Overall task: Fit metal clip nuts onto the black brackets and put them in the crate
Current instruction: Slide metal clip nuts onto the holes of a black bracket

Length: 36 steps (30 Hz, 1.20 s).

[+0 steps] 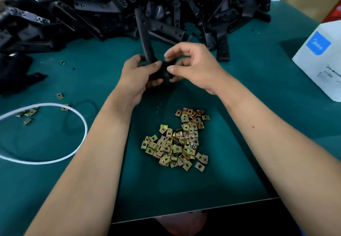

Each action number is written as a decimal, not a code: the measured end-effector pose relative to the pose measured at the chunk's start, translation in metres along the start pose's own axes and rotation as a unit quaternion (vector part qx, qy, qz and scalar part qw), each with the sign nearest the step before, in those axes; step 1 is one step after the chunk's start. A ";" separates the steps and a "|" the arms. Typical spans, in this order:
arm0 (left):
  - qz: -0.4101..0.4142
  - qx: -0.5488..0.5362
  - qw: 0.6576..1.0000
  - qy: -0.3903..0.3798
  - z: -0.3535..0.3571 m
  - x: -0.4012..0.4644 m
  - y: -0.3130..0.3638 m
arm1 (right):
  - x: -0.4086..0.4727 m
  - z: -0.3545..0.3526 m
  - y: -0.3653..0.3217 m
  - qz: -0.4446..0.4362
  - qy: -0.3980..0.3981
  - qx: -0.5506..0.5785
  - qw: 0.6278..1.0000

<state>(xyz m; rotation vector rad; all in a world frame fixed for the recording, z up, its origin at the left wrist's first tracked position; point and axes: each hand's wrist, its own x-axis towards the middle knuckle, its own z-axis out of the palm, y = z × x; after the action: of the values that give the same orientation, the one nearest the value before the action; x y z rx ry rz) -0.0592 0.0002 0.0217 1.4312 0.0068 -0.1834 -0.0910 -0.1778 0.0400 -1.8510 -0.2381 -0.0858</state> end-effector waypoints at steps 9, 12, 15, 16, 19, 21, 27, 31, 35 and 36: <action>0.046 -0.136 0.987 0.066 0.000 0.003 -0.001 | -0.015 -0.023 -0.042 0.274 -0.308 -0.297 0.861; 0.062 -0.157 0.984 0.056 0.001 0.001 -0.001 | -0.018 -0.008 -0.046 0.246 -0.339 -0.362 0.833; 0.065 -0.164 0.983 0.054 0.003 -0.002 -0.002 | -0.017 0.005 -0.044 0.195 -0.345 -0.335 0.855; 0.062 -0.173 0.982 0.054 0.004 -0.003 -0.002 | -0.017 0.008 -0.042 0.173 -0.337 -0.308 0.873; 0.067 -0.190 0.978 0.047 0.004 -0.006 -0.004 | -0.018 0.015 -0.027 0.119 -0.276 -0.201 0.932; 0.073 -0.185 0.979 0.040 0.003 -0.007 -0.005 | -0.019 0.017 -0.014 0.102 -0.226 -0.149 0.957; 0.074 -0.167 0.983 0.021 0.003 -0.009 -0.005 | -0.025 0.017 0.014 0.059 -0.076 0.022 0.995; 0.061 -0.184 0.981 -0.004 0.002 -0.011 -0.006 | -0.027 0.014 0.020 0.022 0.009 0.060 0.998; 0.043 -0.199 0.978 -0.032 0.010 -0.018 -0.008 | -0.027 0.014 0.022 0.016 0.109 0.084 0.990; 0.038 -0.205 0.977 -0.034 0.013 -0.019 -0.009 | -0.027 0.014 0.022 0.023 0.129 0.107 0.986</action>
<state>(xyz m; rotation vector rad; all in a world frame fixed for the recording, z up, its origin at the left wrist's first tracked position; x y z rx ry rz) -0.0807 -0.0115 0.0165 1.0113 -0.0628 -0.1563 -0.1133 -0.1733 0.0101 -1.6116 -0.0227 -0.2578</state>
